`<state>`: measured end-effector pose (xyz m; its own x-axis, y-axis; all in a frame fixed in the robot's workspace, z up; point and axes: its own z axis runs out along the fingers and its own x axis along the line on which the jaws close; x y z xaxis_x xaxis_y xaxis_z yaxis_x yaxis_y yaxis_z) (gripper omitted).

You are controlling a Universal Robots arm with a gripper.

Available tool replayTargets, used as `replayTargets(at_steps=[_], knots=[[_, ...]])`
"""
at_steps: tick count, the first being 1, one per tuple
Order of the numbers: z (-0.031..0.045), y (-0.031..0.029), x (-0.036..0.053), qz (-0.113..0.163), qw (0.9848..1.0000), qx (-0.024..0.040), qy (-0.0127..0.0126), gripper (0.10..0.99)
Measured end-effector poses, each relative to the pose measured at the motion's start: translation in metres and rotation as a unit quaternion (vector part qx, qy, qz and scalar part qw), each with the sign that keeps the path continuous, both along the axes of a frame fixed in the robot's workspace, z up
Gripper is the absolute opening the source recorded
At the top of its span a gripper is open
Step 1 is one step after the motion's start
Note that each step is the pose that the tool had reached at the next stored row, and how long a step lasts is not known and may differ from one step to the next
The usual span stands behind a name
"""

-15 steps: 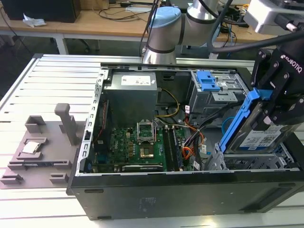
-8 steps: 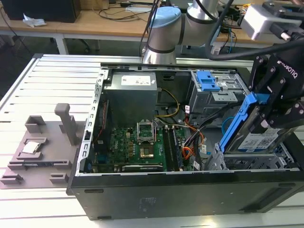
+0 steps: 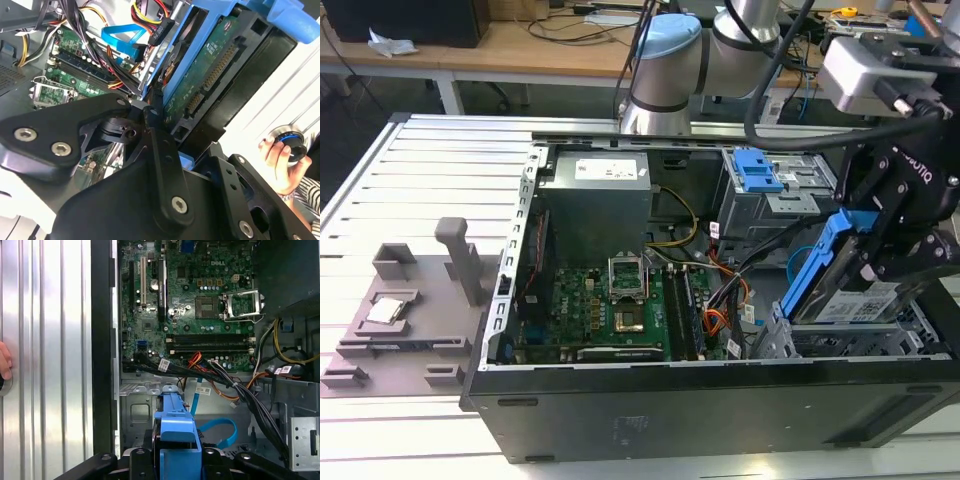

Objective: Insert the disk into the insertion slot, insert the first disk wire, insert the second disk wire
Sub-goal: 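Insert the disk into the insertion slot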

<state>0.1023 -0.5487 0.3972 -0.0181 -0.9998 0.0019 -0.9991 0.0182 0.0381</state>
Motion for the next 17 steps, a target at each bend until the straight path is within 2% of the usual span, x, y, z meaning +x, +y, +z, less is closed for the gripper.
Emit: replayTargets(at_steps=[8,17], knots=[[-0.014,0.0,0.0,0.0,1.0,0.0,0.0001,0.365],[-0.0149,0.0,0.0,0.0,1.0,-0.0001,0.0001,0.373]])
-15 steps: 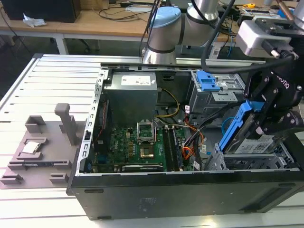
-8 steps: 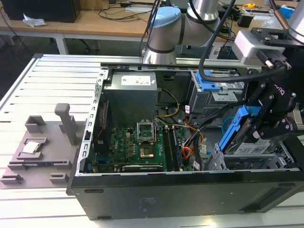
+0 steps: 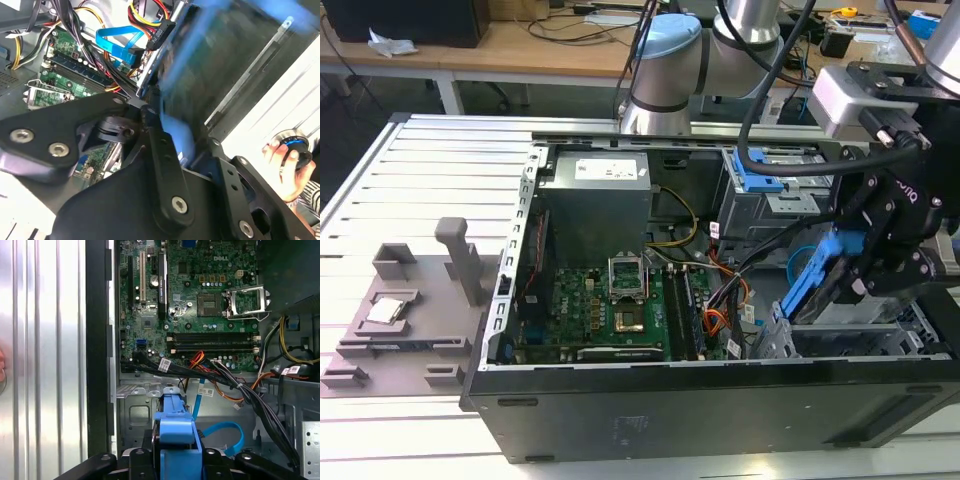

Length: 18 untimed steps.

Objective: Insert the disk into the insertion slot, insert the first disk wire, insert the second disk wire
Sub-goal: 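Insert the disk into the insertion slot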

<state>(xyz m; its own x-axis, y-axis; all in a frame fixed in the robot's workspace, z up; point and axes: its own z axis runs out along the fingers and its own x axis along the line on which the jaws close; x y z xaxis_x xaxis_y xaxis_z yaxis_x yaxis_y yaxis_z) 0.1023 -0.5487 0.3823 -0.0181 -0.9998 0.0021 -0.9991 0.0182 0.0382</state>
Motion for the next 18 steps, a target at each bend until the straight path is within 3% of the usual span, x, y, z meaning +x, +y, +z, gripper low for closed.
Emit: replayTargets(at_steps=[1,7,11,12,13,18], knots=[[-0.0001,0.0,0.0,0.0,1.0,0.0001,0.0,0.439],[-0.0003,0.0,0.0,0.0,1.0,0.0001,0.0,0.439],[-0.0005,0.0,0.0,0.0,1.0,0.0001,0.0,0.176],[-0.0005,0.0,0.0,0.0,1.0,0.0,0.0,0.176],[-0.0006,0.0,0.0,0.0,1.0,0.0001,0.0,0.106],[-0.0008,0.0,0.0,0.0,1.0,0.0,0.0,0.106]])
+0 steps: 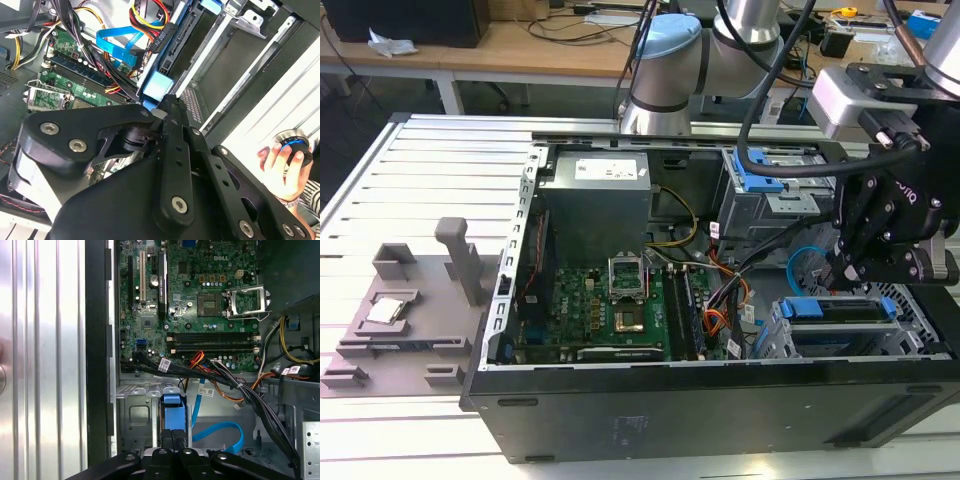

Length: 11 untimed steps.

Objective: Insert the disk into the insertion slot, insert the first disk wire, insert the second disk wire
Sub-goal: 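Insert the disk into the insertion slot, then insert the first disk wire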

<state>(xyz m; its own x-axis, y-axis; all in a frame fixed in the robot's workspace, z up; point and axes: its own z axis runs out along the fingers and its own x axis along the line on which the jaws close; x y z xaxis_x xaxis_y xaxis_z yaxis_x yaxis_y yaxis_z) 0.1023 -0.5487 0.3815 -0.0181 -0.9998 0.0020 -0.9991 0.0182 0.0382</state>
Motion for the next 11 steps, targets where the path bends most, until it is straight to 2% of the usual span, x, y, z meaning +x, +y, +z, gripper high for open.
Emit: replayTargets(at_steps=[7,11], knots=[[-0.0003,0.0,0.0,0.0,1.0,0.0,0.0,0.106],[-0.0003,0.0,0.0031,0.0,1.0,0.0,0.0,0.106]])
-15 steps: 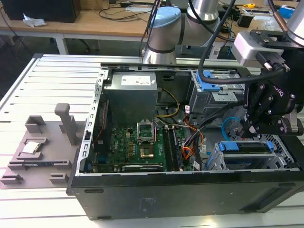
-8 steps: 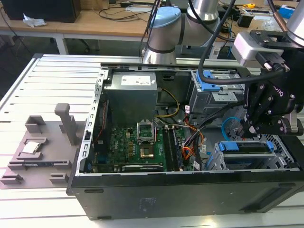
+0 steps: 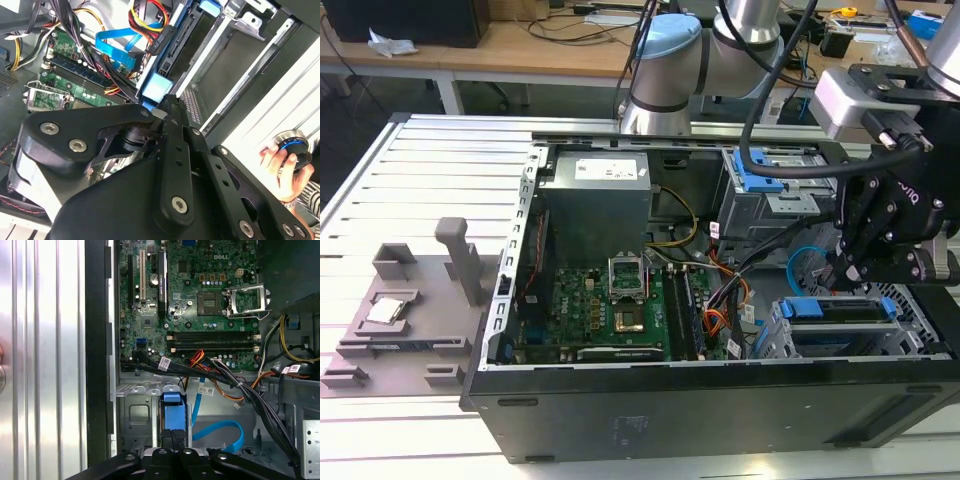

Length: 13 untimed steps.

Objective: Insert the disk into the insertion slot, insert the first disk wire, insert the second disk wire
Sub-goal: 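Insert the first disk wire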

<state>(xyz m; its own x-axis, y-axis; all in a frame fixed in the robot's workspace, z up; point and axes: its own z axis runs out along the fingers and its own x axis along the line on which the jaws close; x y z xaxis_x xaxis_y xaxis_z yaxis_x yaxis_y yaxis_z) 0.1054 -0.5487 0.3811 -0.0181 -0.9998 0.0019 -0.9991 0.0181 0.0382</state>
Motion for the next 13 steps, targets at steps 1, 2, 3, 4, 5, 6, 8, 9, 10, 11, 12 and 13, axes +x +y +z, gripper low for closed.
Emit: replayTargets(at_steps=[1,2,3,4,5,6,8,9,10,11,12,13], knots=[[0.0,0.0,0.0013,0.0,1.0,0.0,0.0,0.106],[0.0,0.0,0.0029,0.0,1.0,0.0,0.0,0.106],[0.0,0.0001,0.0046,0.0,1.0,0.0,0.0,0.106],[0.0,0.0002,0.0065,0.0,1.0,0.0,0.0,0.106],[0.0,0.0003,0.0086,0.0,1.0,0.0,0.0,0.106],[0.0,0.0004,0.0105,0.0,1.0,0.0,0.0,0.106],[0.0,0.0009,0.0161,0.0,1.0,0.0,0.0,0.106],[0.0,0.0011,0.0179,0.0,1.0,0.0,0.0,0.106],[0.0,0.0013,0.021,0.0,1.0,0.0,0.0,0.106],[0.0,0.0017,0.024,0.0,1.0,0.0,0.0,0.106],[0.0001,0.0021,0.0268,0.0,1.0,-0.0001,0.0,0.106],[0.0,0.0027,0.0299,0.0,1.0,-0.0001,0.0,0.106]])
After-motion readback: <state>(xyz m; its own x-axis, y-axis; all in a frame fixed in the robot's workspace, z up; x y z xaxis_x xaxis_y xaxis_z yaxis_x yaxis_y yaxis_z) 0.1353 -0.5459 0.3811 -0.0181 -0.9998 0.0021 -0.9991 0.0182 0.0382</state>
